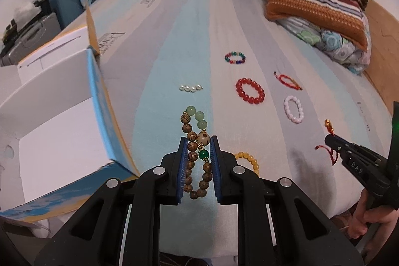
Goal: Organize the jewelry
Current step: 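Carry both held bracelets over the white cardboard box with both tools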
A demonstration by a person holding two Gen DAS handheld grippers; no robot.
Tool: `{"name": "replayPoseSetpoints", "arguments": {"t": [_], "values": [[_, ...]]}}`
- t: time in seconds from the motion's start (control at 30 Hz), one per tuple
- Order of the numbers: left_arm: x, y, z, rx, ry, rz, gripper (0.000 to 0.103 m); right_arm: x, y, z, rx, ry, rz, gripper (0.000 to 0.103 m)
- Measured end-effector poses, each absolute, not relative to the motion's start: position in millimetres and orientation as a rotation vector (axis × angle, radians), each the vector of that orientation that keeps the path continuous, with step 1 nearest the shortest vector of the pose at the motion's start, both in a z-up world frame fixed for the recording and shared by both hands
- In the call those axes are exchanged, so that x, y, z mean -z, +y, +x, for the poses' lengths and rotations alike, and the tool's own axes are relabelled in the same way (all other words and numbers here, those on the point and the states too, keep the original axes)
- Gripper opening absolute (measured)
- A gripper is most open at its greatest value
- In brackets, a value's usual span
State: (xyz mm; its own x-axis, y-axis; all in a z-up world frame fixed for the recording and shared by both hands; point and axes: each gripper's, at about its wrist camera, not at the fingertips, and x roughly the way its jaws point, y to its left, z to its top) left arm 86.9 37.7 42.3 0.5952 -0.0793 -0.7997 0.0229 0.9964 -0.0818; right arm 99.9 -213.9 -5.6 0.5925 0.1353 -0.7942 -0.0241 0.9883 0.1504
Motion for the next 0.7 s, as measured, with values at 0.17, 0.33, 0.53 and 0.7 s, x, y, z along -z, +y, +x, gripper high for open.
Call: {"name": "replayPoseSetpoints", "arguments": {"t": [0.17, 0.33, 0.53, 0.7], "values": [[-58, 51, 81, 0.049, 0.905, -0.078, 0.017, -26, -203, 98, -0.083, 0.891, 0.1, 0.01], [-75, 67, 77, 0.028, 0.879, -0.078, 0.017, -44, -186, 99, -0.086, 0.882, 0.094, 0.011], [-88, 100, 75, -0.028, 0.869, -0.088, 0.017, -62, -153, 102, -0.118, 0.866, 0.063, 0.01], [-96, 142, 66, -0.094, 0.857, -0.11, 0.017, -75, -116, 106, -0.168, 0.848, 0.03, 0.01]]}}
